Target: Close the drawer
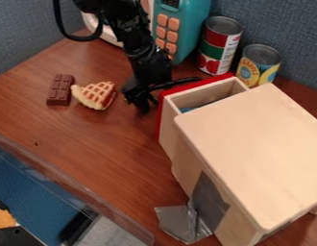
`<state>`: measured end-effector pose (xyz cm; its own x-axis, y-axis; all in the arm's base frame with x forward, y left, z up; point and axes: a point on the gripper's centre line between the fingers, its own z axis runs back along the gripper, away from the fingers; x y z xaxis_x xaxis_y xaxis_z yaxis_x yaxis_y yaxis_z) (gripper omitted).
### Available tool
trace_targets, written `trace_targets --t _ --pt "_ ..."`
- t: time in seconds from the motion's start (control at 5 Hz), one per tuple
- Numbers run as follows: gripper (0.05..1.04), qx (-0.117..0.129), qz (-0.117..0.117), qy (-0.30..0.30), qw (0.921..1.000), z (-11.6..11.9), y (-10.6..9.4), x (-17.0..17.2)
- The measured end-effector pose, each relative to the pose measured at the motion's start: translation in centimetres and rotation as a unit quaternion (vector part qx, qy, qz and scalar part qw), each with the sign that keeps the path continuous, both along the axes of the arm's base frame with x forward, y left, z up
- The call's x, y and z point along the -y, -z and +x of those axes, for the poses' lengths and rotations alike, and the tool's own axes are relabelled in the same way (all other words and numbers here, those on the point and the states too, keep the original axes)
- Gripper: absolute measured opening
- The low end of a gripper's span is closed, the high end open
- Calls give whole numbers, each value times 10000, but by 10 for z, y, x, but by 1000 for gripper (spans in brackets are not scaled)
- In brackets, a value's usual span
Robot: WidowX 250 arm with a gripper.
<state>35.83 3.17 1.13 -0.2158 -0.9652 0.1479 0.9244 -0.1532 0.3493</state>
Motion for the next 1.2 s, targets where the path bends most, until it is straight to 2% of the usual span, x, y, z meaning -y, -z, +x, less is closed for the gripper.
trace_targets --t 0.2,0.4,0.6,0.8,1.0,1.2 --pt "999 42 -7 75 10000 -2 0 9" --pt "999 9 -199 126 9997 -11 -2 19" --pt "999 -167 -404 483 9979 -29 -4 49" --pt "999 -221 -526 505 9971 -40 -5 56" --pt "1000 -122 -571 482 9971 -46 -11 58" --pt "999 128 -507 49 9986 -42 -15 38"
